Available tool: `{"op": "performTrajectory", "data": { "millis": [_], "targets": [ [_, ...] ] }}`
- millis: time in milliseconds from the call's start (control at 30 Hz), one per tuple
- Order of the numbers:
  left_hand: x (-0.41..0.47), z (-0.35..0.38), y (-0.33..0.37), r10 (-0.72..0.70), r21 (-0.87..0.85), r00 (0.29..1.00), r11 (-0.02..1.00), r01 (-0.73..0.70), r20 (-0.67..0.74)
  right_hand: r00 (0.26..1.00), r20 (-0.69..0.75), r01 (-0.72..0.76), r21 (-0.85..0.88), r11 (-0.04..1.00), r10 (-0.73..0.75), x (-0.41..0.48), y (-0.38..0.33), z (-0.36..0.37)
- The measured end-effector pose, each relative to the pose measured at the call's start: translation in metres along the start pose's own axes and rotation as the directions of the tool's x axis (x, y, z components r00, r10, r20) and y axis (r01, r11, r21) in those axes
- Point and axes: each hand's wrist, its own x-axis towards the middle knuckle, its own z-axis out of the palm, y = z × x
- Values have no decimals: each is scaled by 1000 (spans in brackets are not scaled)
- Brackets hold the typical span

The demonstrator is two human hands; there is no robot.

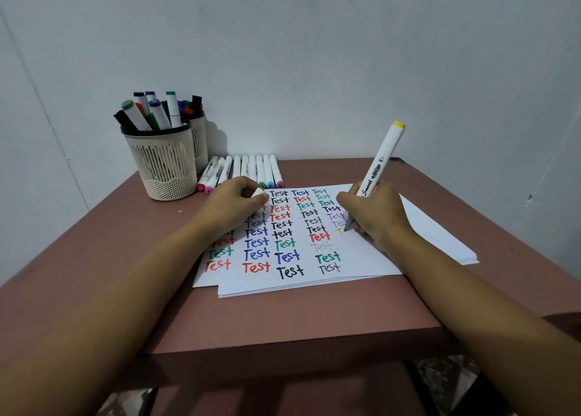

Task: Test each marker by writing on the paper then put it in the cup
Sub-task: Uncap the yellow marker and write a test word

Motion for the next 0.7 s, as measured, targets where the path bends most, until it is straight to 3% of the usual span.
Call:
{"op": "performTrajectory", "data": {
  "millis": [233,467,700],
  "targets": [
    [0,0,0,0,-1,1000,1000,0,6,999,34,-6,6,1000,6,-1,-1,-1],
    [1,0,-2,5,9,1000,1000,-5,3,996,-87,18,-32,999,-21,1,2,0],
    [1,0,-2,8,11,1000,1000,-8,6,999,-52,7,-46,999,-10,2,3,0]
  ]
}}
